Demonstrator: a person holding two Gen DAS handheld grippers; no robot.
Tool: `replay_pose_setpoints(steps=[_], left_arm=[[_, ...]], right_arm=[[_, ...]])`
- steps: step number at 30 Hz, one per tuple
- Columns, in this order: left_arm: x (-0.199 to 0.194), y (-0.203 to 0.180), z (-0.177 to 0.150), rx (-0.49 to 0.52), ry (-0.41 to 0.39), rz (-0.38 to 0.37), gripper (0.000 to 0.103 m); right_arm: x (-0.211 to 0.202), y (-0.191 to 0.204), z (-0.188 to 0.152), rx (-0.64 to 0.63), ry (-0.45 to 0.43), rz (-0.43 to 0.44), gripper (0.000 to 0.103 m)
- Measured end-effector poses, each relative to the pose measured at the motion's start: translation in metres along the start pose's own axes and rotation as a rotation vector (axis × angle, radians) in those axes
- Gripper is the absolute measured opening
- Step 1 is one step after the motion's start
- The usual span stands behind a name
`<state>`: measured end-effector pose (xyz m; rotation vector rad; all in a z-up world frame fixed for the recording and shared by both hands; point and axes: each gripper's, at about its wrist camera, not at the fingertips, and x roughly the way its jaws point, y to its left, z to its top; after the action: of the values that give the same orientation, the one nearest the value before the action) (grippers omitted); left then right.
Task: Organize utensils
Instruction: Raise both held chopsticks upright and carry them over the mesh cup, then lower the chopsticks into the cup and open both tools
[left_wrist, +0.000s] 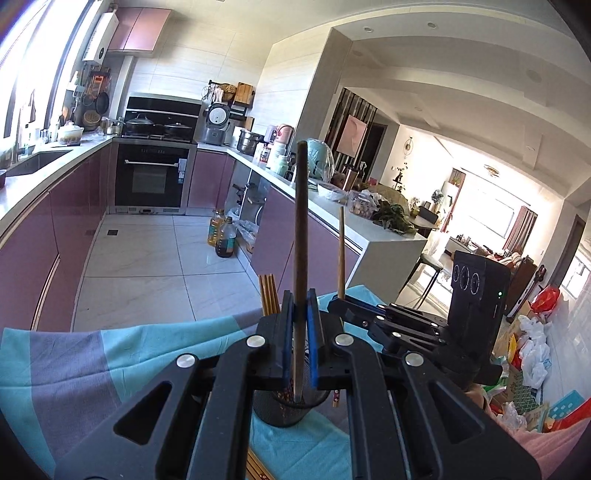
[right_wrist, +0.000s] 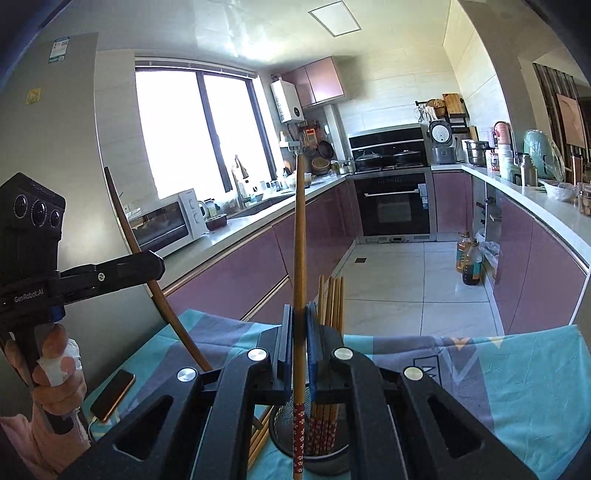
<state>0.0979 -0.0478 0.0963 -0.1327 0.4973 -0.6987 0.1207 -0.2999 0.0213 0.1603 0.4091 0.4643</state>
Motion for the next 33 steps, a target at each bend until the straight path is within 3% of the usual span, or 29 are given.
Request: replay_pose_setpoints(steps=[6,12,33], left_arm=[[0.016,-0.007,-0.003,0.026,0.034,0.016,0.007],[0.046,-0.011,-0.01,0.048,0.123,0.036,0.007],[0.103,0.009,-0.038,0.059,0.33,0.018,0.007]], right_arm=[[0.014,-0.003,0.005,0.0,-0.02,-0.033,0.006],[0.031,-0.005,-0.006,-0.009,0.005,-0.069,0.006],[0.054,-0.013,-0.041,-0.001,0.249,-0.081,0.006]])
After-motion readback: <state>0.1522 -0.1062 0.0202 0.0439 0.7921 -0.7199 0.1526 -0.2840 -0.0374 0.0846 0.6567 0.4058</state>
